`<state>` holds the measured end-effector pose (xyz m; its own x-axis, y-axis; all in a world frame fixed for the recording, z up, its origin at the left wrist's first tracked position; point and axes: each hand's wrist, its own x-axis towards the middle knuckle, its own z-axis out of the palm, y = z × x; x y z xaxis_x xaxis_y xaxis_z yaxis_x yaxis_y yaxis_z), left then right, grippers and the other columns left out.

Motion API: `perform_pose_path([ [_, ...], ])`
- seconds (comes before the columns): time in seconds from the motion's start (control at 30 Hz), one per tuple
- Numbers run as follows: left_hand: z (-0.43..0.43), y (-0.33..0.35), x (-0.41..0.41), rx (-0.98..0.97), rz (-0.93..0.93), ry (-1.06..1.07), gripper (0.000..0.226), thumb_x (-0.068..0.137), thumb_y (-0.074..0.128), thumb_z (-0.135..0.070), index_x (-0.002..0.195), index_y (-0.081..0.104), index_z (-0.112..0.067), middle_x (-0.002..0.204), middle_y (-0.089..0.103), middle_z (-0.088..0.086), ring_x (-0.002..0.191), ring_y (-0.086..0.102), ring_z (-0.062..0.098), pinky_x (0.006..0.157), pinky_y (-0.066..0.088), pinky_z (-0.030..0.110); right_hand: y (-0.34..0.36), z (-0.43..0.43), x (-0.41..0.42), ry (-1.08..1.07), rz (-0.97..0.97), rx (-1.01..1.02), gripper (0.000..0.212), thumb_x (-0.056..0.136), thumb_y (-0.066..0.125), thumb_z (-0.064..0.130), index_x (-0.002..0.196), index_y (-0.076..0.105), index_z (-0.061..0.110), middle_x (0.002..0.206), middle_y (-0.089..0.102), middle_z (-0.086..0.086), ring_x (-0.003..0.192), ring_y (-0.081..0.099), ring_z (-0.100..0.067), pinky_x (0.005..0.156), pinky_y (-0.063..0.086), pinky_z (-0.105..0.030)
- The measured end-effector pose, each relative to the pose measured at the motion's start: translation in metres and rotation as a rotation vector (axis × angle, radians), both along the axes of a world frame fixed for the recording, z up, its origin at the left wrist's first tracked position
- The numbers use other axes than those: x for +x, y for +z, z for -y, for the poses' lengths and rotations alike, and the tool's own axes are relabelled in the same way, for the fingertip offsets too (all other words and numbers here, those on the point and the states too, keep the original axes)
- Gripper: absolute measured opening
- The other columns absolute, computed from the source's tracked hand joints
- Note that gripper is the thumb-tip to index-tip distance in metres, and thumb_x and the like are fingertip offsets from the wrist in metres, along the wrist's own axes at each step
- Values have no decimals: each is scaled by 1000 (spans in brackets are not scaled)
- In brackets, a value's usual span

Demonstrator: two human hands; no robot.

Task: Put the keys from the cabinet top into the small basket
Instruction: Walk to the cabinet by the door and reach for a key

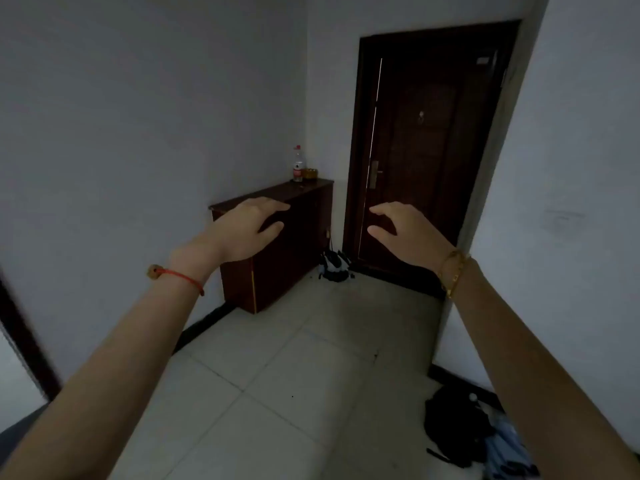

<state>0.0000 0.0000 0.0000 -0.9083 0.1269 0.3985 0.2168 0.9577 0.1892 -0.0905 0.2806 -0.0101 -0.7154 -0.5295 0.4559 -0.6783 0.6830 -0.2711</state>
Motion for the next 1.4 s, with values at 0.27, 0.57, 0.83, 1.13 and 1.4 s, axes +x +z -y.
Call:
perform_pose_path([
  [0.27,39,-14,-74,-12,-45,-19,46,97,45,-27,142,42,-16,144,48,11,135,42,25,114,31,33,-12,42,-80,-4,4,-25,48,95,49,35,137,44,13,140,50,-8,131,43,-24,111,36,-45],
  [0.57,51,-60,-144,41,-6,-74,46,98,45,-26,143,41,-16,147,45,7,137,38,22,109,22,21,-61,60,-139,-19,73,-35,48,94,52,32,137,44,12,139,50,-10,132,42,-27,111,35,-50],
  [0.83,60,-108,-205,86,58,-27,47,97,46,-24,143,40,-14,146,46,10,136,39,24,115,31,34,-111,72,-193,-31,126,-47,48,93,52,35,136,46,14,138,52,-7,130,43,-22,111,35,-43],
  [1.13,68,-124,-327,77,101,-30,48,98,45,-26,144,39,-17,147,45,6,138,37,20,113,28,27,-128,89,-320,11,165,-54,47,93,54,31,133,48,9,133,55,-11,126,47,-25,108,38,-47],
  [1.4,83,-119,-441,98,81,29,47,98,44,-28,144,39,-19,146,45,5,136,38,19,109,27,23,-122,108,-451,56,164,-15,45,94,51,34,134,48,12,132,56,-8,125,47,-22,107,38,-44],
])
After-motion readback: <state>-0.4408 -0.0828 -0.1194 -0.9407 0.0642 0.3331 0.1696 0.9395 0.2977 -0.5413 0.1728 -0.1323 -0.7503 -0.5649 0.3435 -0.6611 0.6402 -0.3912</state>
